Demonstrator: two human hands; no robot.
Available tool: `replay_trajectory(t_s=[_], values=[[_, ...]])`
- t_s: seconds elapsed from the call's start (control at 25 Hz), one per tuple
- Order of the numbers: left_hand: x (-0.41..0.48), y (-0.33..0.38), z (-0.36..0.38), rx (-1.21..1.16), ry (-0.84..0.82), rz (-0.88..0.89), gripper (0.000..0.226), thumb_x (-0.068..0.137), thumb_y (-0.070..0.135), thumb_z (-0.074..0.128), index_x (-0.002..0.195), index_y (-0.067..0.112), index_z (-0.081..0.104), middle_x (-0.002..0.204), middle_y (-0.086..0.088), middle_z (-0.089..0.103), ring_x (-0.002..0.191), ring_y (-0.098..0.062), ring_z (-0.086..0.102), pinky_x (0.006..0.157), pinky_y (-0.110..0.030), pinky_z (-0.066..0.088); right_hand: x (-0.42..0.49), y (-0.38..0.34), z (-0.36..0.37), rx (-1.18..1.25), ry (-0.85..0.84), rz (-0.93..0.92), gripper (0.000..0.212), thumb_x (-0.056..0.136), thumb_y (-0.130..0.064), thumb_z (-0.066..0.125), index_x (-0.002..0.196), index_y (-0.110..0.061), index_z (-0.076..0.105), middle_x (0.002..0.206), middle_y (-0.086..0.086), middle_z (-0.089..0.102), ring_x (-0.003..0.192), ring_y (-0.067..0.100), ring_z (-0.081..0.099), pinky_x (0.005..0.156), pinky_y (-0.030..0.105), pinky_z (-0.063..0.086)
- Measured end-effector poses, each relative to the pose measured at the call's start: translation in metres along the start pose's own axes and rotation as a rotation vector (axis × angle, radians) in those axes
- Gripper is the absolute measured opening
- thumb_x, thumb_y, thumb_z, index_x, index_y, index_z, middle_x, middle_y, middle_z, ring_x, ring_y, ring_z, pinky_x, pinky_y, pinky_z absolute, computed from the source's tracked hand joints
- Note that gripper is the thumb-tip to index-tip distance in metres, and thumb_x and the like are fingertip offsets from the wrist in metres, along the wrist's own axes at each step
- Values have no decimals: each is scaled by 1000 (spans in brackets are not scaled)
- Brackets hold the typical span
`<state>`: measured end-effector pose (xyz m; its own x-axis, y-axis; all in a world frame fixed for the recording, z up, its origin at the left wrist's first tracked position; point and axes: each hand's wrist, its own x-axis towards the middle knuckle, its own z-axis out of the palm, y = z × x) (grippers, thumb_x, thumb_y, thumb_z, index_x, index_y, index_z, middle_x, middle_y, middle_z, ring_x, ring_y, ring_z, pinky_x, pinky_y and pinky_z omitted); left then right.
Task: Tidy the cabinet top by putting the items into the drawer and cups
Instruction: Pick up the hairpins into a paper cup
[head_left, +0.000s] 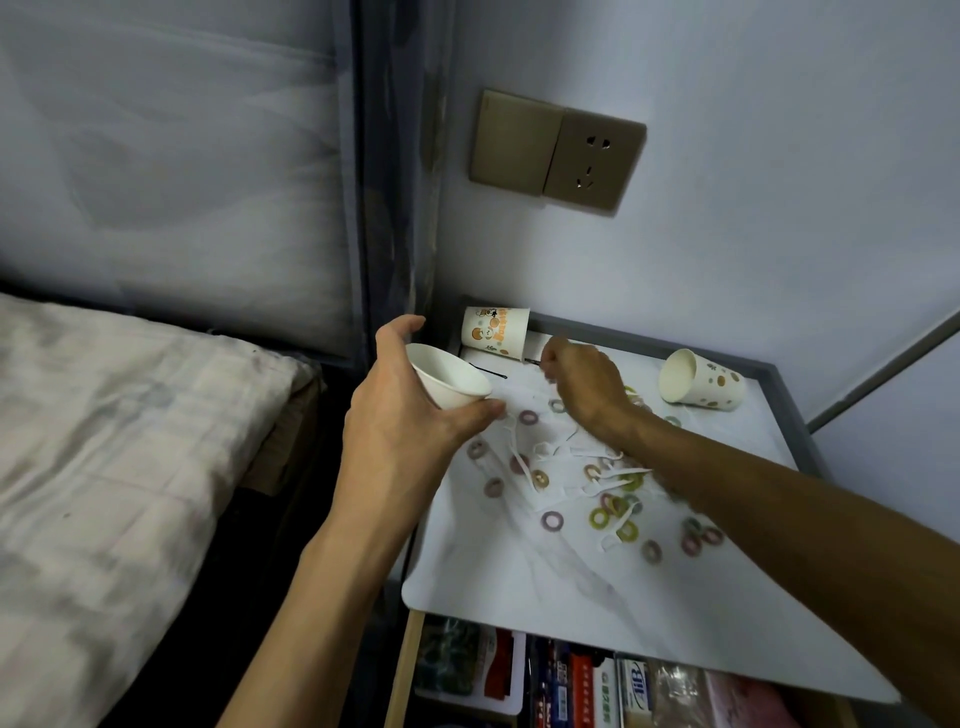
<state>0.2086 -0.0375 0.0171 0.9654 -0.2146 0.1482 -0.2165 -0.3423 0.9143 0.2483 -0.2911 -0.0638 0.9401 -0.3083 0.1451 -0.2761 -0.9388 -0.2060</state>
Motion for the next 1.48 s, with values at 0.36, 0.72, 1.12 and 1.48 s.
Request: replay_trajectory(t_s=[0.36, 0.72, 1.12, 1.48], values=[[-3, 2, 5, -15, -35, -3, 89, 65, 35, 86, 138, 32, 36, 110, 8, 58, 100, -13, 57, 78, -25, 45, -18, -77, -138, 445, -223, -519, 10, 84, -15, 73, 93, -12, 77, 85, -8, 74, 78, 2, 68, 75, 14, 50], [-2, 0, -1, -32, -5, 7, 91, 62, 33, 88, 138, 30, 38, 108, 10, 54, 98, -10, 51, 77, -20, 41, 12, -66, -89, 224, -95, -286, 9, 88, -19, 69, 92, -15, 76, 90, 3, 74, 78, 8, 67, 78, 25, 53], [3, -4, -7, -14, 26, 5, 93, 61, 33, 88, 138, 29, 37, 107, 9, 54, 99, -9, 51, 80, -20, 40, 19, -78, 0, -597, -178, -393, 29, 82, -8, 67, 110, -9, 64, 110, 12, 68, 99, 30, 66, 75, 35, 51], [2, -3, -6, -13, 20, 13, 93, 62, 36, 88, 139, 28, 37, 111, 8, 53, 105, -11, 52, 83, -22, 41, 19, -68, 11, -411, -153, -303, 26, 83, -1, 62, 108, -9, 62, 111, 14, 66, 98, 32, 65, 74, 35, 51]])
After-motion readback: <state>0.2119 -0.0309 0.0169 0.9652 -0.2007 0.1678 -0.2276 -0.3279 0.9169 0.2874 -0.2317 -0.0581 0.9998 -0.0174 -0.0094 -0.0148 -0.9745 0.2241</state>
